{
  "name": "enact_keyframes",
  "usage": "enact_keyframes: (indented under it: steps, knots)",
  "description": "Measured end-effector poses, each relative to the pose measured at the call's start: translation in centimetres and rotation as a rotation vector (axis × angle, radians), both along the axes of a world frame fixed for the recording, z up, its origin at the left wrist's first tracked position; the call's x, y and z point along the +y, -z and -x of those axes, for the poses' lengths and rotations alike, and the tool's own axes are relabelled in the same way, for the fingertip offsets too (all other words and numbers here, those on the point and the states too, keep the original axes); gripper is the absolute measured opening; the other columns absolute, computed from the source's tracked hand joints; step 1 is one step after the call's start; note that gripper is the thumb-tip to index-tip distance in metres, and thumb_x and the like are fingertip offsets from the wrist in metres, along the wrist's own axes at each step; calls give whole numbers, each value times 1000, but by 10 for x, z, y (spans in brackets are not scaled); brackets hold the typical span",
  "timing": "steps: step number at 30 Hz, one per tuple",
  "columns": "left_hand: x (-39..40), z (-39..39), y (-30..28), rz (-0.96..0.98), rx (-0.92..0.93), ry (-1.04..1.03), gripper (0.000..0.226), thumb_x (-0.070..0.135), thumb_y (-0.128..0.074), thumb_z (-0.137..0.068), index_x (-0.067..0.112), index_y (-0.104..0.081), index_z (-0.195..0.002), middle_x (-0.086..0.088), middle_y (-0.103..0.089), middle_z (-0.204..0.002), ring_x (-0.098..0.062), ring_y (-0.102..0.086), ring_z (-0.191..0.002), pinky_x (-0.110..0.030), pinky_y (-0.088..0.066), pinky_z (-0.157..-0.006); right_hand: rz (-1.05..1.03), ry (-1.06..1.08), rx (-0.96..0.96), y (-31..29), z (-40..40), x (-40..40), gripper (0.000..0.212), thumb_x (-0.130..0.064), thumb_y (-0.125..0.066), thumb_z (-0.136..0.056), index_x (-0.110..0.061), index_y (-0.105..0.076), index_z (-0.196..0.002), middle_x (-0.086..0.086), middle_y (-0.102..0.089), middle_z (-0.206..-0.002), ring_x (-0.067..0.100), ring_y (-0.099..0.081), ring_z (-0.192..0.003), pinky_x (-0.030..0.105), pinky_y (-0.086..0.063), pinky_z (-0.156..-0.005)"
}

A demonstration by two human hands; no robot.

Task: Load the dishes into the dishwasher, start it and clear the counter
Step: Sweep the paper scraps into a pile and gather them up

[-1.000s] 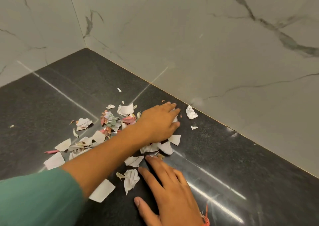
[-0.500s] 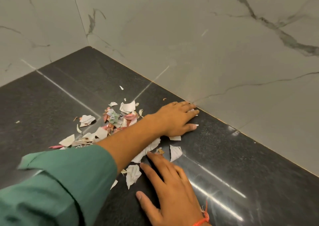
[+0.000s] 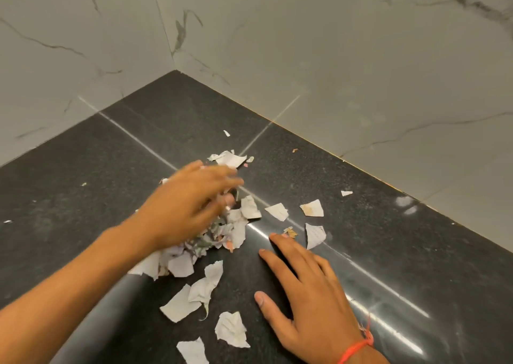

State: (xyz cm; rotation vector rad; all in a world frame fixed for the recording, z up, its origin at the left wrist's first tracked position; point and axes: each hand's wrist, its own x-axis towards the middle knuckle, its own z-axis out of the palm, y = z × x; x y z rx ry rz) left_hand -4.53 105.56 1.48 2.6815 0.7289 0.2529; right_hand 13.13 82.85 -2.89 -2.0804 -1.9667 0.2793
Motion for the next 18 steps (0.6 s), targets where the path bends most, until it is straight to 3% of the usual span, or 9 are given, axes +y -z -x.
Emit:
enact_keyframes:
  steps: [3,6,9,13,16,18]
  knots:
    - [56,20,11,67,-113,-314,53,48,-36,-102,29,-50,-149,1,-46,-157,-17,-38,-148,-51,-28,-122,12,0,-14,-1,0,0,59,-66,-38,-97,-36,-43,-148,-14,-25,-163,7,-24,-150,23,-19,-111]
    - [101,38,31,106,5,-503,57,49,-34,-105,27,-38,-157,-5,-31,-166,-26,-23,-155,-55,-19,-125,13,-1,-26,1,1,-1,60,-67,-34,-98,-36,-41,-149,-16,-24,-163,6,-21,-150,29,-25,-112]
    - [91,30,47,-6,133,-386,62,51,-24,-103,28,-30,-160,-1,-21,-169,-24,-12,-157,-50,-11,-125,11,-1,-14,1,1,-1,61,-66,-34,-98,-34,-43,-149,-14,-26,-163,9,-23,-151,35,-32,-111]
    - [22,16,51,-59,128,-79,57,49,-22,-109,28,-20,-162,7,-12,-170,-13,0,-158,-46,-6,-129,16,-1,-5,1,0,-1,61,-66,-35,-98,-33,-43,-150,-13,-25,-163,10,-23,-151,37,-32,-113]
    - [-30,15,44,41,60,54,58,48,-20,-109,25,-22,-162,10,-13,-170,-7,1,-157,-42,-5,-129,17,-2,-8,0,0,-1,62,-66,-36,-98,-33,-42,-150,-13,-24,-164,10,-24,-151,34,-30,-113]
    - [-45,13,36,198,-79,43,53,43,-27,-109,28,-31,-160,12,-20,-169,-5,-11,-156,-37,-13,-127,13,0,-3,-1,1,0,61,-65,-38,-98,-33,-44,-149,-13,-25,-164,9,-24,-150,34,-31,-111]
